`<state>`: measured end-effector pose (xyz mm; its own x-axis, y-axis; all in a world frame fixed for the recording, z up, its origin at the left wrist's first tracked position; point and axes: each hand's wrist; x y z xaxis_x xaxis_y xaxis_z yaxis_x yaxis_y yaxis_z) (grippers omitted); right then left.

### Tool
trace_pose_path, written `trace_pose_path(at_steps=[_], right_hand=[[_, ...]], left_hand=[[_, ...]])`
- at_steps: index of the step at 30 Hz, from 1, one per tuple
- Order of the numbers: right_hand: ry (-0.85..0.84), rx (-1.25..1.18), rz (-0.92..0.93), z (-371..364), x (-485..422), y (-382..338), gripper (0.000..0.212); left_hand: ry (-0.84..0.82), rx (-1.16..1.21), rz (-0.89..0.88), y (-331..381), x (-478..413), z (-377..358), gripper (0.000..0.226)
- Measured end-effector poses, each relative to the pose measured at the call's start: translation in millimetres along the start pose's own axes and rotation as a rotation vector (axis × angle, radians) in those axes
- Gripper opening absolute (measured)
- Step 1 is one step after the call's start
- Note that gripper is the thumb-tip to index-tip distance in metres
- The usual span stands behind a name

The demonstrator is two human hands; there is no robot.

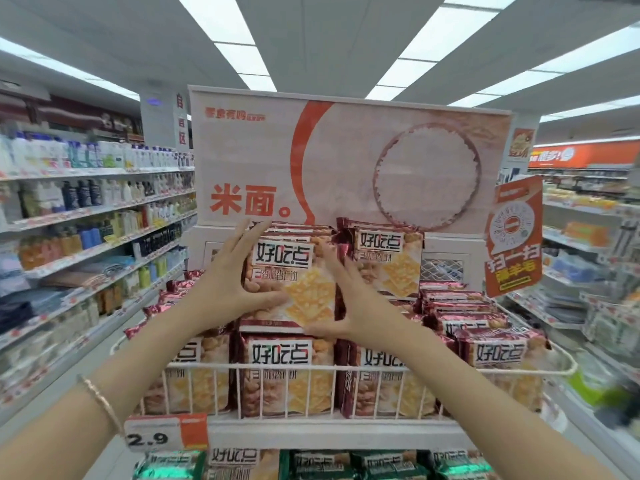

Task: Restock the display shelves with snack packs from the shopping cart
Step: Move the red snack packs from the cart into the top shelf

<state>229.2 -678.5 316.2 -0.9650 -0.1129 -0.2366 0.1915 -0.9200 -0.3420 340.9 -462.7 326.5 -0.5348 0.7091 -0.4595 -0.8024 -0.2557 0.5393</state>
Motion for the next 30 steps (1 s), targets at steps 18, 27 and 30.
trace_pose_path(at_steps=[18,27,30], right_hand=[[0.349,0.081,-0.338,56,-25,68,0.087],[0.122,0.266,-0.262,40,-33,118,0.102],[0.064,0.284,-0.267,44,-33,117,0.101]], left_hand=[[0.04,0.115,0.053,1,1,-14,0.11],[0.12,0.027,0.046,-3,1,-23,0.124],[0.082,0.074,0.064,3,2,-21,0.122]])
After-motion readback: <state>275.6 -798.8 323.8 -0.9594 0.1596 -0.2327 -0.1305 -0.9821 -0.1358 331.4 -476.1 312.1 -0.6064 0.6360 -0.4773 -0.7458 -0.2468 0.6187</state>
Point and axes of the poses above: each hand's wrist, its own x-axis away from the middle knuckle, its own z-axis out of the back of the hand, y = z × x, and after that the axes turned 11 degrees about -y, right-handed
